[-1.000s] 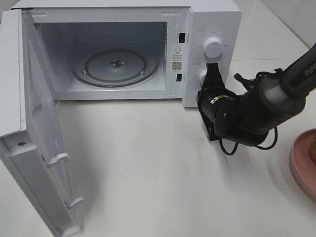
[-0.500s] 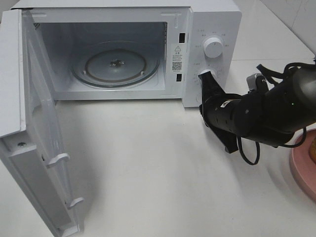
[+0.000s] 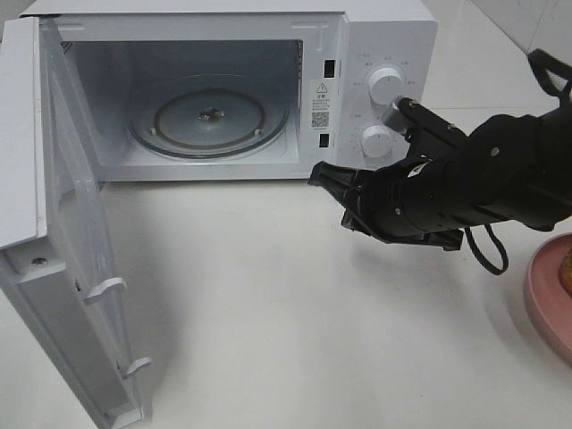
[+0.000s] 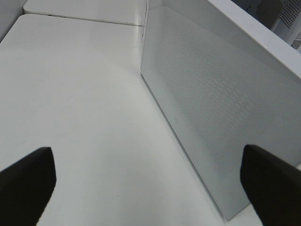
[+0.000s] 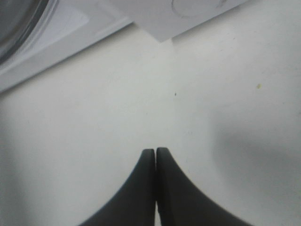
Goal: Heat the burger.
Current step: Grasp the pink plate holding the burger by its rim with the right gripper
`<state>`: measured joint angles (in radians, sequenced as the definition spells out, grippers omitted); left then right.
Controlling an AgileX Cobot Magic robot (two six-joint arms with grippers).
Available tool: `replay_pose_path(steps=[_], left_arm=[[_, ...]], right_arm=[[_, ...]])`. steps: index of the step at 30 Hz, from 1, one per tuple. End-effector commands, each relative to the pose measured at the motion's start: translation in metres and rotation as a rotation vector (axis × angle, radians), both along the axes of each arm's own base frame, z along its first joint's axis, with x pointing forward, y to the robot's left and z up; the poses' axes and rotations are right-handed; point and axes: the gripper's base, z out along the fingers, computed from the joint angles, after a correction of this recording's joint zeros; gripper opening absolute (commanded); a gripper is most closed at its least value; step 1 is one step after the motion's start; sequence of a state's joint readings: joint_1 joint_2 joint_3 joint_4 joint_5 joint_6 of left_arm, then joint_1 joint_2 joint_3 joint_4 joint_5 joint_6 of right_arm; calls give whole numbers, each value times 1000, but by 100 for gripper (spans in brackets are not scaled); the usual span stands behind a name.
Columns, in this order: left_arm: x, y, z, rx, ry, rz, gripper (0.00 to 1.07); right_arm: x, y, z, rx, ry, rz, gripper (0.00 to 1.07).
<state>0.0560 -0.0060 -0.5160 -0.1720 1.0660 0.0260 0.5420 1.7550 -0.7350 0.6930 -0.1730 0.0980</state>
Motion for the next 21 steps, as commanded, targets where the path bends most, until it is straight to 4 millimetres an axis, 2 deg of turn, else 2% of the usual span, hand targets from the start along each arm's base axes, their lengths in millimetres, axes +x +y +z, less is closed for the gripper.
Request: replay_pose_path(steps=[1, 5, 10, 21], left_arm=[[-3, 0, 0, -2, -20, -5, 100], [-3, 0, 0, -2, -20, -5, 100], [-3, 0, 0, -2, -20, -5, 100], [-3, 0, 0, -2, -20, -5, 100]], right_arm=[[-10, -1, 5, -78, 40, 193, 0], [-21, -13, 11, -135, 151, 347, 0], [-32, -22, 23, -205, 197, 459, 1], [-55, -38, 50, -312, 269, 543, 4]])
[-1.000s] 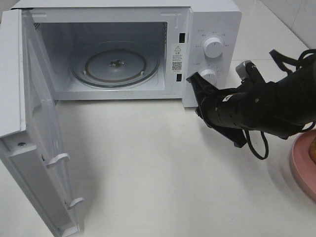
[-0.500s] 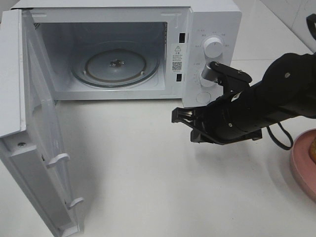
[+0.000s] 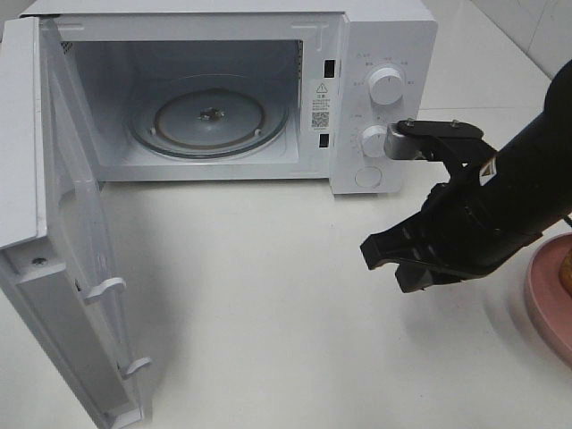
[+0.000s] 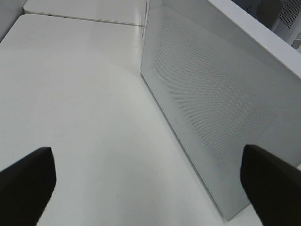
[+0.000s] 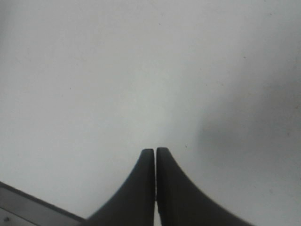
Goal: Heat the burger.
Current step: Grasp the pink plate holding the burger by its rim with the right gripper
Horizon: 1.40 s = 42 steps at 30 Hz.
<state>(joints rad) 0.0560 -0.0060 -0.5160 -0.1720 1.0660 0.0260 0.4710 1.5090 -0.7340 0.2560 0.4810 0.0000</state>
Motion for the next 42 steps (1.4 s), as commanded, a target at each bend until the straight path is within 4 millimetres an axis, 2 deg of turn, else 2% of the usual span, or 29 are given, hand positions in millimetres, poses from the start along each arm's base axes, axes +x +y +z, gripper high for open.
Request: replay_pose_path(steps=[1, 11, 14, 16, 17, 19, 20, 21, 22, 23, 24, 25, 26, 32, 37, 42], left_arm=[[-3, 0, 0, -2, -20, -5, 100], [-3, 0, 0, -2, -20, -5, 100], [-3, 0, 0, -2, -20, -5, 100], [-3, 0, 0, -2, -20, -5, 100], [-3, 0, 0, -2, -20, -5, 100], [-3, 0, 0, -2, -20, -5, 100], [-3, 0, 0, -2, -20, -5, 100], [-3, 0, 0, -2, -20, -5, 100], [-3, 0, 0, -2, -20, -5, 100], [-3, 0, 0, -2, -20, -5, 100], [-3, 0, 0, -2, -20, -5, 100], [-3, 0, 0, -2, -20, -5, 100], [-3, 0, 0, -2, -20, -5, 100], [-3, 0, 0, -2, -20, -5, 100], [-3, 0, 0, -2, -20, -5, 100], [-3, 0, 0, -2, -20, -5, 100]], right_arm=[[-11, -11, 10, -82, 49, 30, 5], [-28, -37, 33, -259, 39, -5, 8], [-30, -43, 42, -299, -1, -12, 12], [-32, -49, 49, -328, -38, -14, 22], [-32, -49, 49, -328, -38, -14, 22], [-33, -52, 53, -350, -71, -3, 55], [-33, -52, 53, -350, -71, -3, 55], [-33, -52, 53, -356, -74, 0, 64], [-32, -53, 53, -363, -79, 3, 85], [-32, -53, 53, -363, -79, 3, 85], [-32, -53, 53, -364, -79, 4, 94], [-32, -53, 53, -364, -79, 4, 94], [-32, -53, 53, -366, -77, 3, 103], [-32, -56, 53, -371, -61, -15, 100], [-30, -75, 49, -382, -26, -101, 99], [-34, -93, 31, -385, 9, -166, 97]])
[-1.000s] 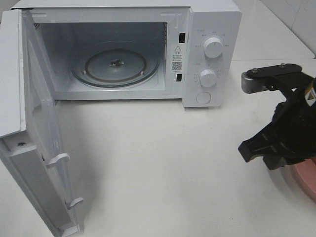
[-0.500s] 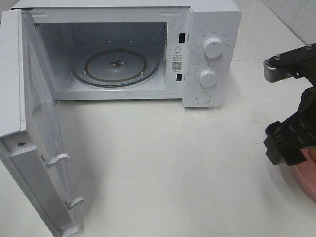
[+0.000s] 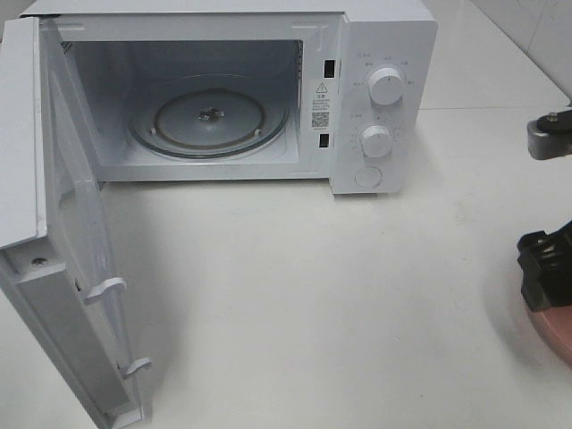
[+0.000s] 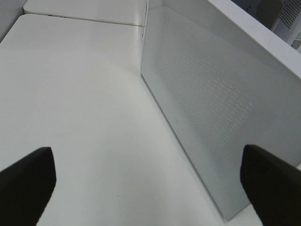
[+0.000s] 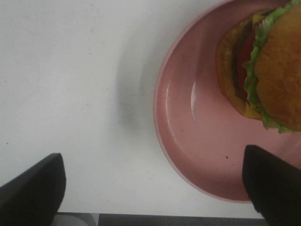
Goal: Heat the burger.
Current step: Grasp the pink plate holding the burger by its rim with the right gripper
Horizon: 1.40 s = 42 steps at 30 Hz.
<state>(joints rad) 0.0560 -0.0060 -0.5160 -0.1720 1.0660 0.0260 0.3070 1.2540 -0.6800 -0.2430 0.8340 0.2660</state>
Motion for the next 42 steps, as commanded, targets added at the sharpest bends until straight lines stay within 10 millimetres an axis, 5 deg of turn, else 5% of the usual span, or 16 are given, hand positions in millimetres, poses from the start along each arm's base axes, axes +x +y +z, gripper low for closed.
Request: replay_pose_path(steps=[1, 11, 30, 42], left_arm=[[-3, 0, 0, -2, -20, -5, 100], [-3, 0, 0, -2, -20, -5, 100], [-3, 0, 0, -2, -20, -5, 100], [-3, 0, 0, -2, -20, -5, 100]], right_arm=[[-3, -7, -7, -5, -4, -17, 97], [-4, -23, -28, 16, -5, -90, 94], [27, -13, -91, 35, 94, -65, 90], [34, -21, -103, 52, 76, -94, 87]])
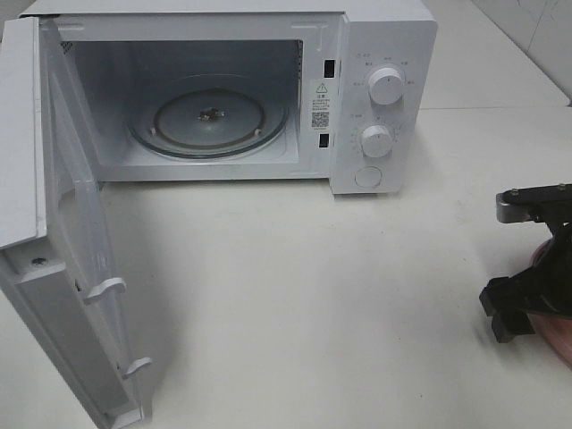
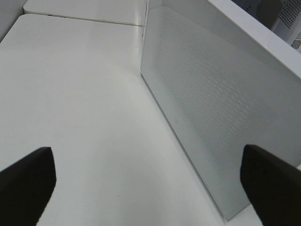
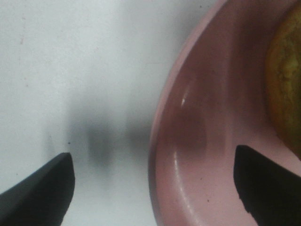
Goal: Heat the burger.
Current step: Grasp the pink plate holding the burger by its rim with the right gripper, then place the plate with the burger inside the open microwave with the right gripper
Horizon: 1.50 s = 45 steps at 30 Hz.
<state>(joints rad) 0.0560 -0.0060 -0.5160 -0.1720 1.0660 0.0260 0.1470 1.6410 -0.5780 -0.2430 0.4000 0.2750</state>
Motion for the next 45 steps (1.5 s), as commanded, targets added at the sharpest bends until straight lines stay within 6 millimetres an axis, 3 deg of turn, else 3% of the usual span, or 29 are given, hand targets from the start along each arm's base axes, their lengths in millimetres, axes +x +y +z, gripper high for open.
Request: replay_pose_path(steps=[1, 15, 17, 19, 20, 21, 23, 26, 28, 40, 45], left_arm=[[-3, 0, 0, -2, -20, -5, 100], [-3, 0, 0, -1, -20, -6, 100], [-3, 0, 0, -1, -20, -6, 100], [-3, 0, 0, -1, -20, -6, 100], [-3, 0, 0, -1, -20, -6, 100], [-3, 0, 0, -1, -20, -6, 100], [-3, 0, 0, -1, -20, -6, 100], [-3, 0, 0, -1, -20, -6, 100], [-3, 0, 0, -1, -20, -6, 100], [-3, 0, 0, -1, -20, -6, 100], [-3, 0, 0, -1, -20, -6, 100]], right_arm=[[0, -2, -4, -2, -1, -2, 87], [0, -1, -18, -6, 50, 3, 80], [-1, -2, -18, -12, 66, -3, 67], [-2, -2, -18, -13, 70, -3, 62], [-2, -2, -18, -14, 72, -3, 51], [-2, -2, -18, -14, 72, -3, 51], [-2, -2, -18, -12, 67, -3, 34], [-1, -2, -18, -13, 66, -2, 27], [-2, -2, -18, -13, 67, -1, 3], [-4, -2, -15, -20, 79, -32, 0], [-8, 7, -14, -54, 97, 1, 0]])
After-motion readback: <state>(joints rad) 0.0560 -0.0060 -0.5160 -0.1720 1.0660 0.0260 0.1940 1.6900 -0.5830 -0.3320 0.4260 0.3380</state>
